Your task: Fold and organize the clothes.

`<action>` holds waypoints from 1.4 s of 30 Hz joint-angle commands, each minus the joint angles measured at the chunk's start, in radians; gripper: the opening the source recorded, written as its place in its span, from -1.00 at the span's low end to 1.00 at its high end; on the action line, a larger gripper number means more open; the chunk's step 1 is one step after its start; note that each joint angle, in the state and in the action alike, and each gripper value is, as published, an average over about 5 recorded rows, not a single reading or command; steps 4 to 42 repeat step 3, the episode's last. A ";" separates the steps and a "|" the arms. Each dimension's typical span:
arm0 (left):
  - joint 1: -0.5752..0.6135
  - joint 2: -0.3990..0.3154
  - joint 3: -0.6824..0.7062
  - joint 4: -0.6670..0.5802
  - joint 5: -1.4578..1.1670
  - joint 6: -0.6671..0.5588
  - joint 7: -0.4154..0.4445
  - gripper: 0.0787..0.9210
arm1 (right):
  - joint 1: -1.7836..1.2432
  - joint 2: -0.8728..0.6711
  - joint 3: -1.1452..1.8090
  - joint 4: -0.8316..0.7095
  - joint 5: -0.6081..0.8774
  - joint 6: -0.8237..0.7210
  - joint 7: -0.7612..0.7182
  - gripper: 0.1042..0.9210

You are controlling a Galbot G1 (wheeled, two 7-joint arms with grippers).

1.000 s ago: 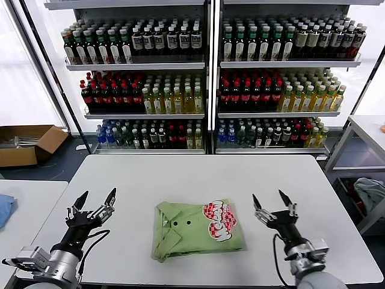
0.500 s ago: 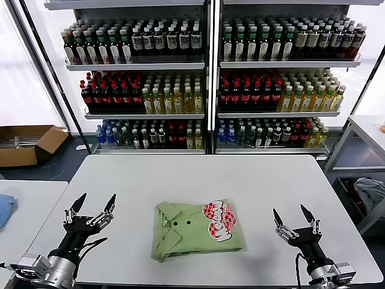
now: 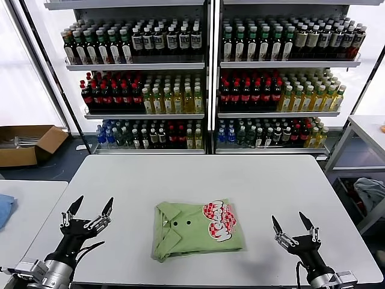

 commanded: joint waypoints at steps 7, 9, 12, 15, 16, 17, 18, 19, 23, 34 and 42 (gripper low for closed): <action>0.009 -0.011 -0.014 -0.001 0.015 -0.010 0.020 0.77 | -0.014 0.010 0.008 0.007 0.007 -0.011 -0.019 0.76; 0.009 -0.011 -0.014 -0.001 0.015 -0.010 0.020 0.77 | -0.014 0.010 0.008 0.007 0.007 -0.011 -0.019 0.76; 0.009 -0.011 -0.014 -0.001 0.015 -0.010 0.020 0.77 | -0.014 0.010 0.008 0.007 0.007 -0.011 -0.019 0.76; 0.009 -0.011 -0.014 -0.001 0.015 -0.010 0.020 0.77 | -0.014 0.010 0.008 0.007 0.007 -0.011 -0.019 0.76; 0.009 -0.011 -0.014 -0.001 0.015 -0.010 0.020 0.77 | -0.014 0.010 0.008 0.007 0.007 -0.011 -0.019 0.76; 0.009 -0.011 -0.014 -0.001 0.015 -0.010 0.020 0.77 | -0.014 0.010 0.008 0.007 0.007 -0.011 -0.019 0.76; 0.009 -0.011 -0.014 -0.001 0.015 -0.010 0.020 0.77 | -0.014 0.010 0.008 0.007 0.007 -0.011 -0.019 0.76; 0.009 -0.011 -0.014 -0.001 0.015 -0.010 0.020 0.77 | -0.014 0.010 0.008 0.007 0.007 -0.011 -0.019 0.76; 0.009 -0.011 -0.014 -0.001 0.015 -0.010 0.020 0.77 | -0.014 0.010 0.008 0.007 0.007 -0.011 -0.019 0.76; 0.009 -0.011 -0.014 -0.001 0.015 -0.010 0.020 0.77 | -0.014 0.010 0.008 0.007 0.007 -0.011 -0.019 0.76; 0.009 -0.011 -0.014 -0.001 0.015 -0.010 0.020 0.77 | -0.014 0.010 0.008 0.007 0.007 -0.011 -0.019 0.76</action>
